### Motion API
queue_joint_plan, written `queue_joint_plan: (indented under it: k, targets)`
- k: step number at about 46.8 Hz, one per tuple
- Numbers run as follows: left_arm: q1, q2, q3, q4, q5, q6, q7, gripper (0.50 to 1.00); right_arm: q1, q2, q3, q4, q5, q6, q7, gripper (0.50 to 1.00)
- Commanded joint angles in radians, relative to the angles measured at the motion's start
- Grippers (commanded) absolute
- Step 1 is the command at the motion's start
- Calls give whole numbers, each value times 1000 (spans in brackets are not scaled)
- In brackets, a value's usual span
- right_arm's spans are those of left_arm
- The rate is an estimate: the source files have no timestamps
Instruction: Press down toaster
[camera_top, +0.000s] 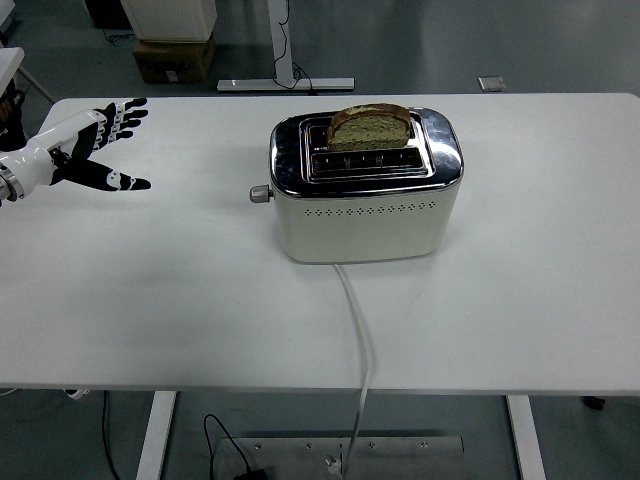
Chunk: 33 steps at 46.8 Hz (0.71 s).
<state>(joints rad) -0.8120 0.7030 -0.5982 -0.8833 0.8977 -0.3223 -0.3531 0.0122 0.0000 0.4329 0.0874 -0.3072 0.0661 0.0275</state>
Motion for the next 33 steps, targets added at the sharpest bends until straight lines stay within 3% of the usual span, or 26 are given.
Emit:
queue_joint_plan:
  k: [1,15,33]
  targets:
    - [7,26,3,-45,3,-1,2,1000,0,0,0,0,-1,0,0,998]
    - [10,99,34,-172,177,-1,0,1000,0,0,0,0,0,0,0,998]
    - [11,122,89,-321,320,-1,-38,1000,0,0,0,0,0,0,0,998]
